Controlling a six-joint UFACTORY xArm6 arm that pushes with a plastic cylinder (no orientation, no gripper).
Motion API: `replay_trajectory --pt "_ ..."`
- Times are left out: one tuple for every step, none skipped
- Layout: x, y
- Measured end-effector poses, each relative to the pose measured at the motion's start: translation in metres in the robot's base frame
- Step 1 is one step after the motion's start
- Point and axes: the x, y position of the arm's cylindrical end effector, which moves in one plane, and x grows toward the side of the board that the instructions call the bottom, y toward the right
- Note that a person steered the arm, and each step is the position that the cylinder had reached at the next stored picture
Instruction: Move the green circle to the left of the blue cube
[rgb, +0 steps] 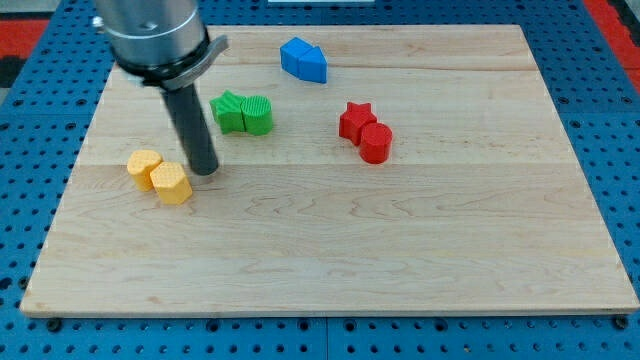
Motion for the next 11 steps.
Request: replay_trajectory --pt "-0.025 0.045" --pt "-0.067 0.065" --pt "-0.049 0.06" --pt "-0.079 0.022" --pt "-0.114 0.03" --pt "-0.119 0.013" --pt "-0.128 -0.03" --pt "-0.139 -0.035" --pt "-0.139 0.017" --pt "-0.136 0.02" --pt "-0.133 0.015"
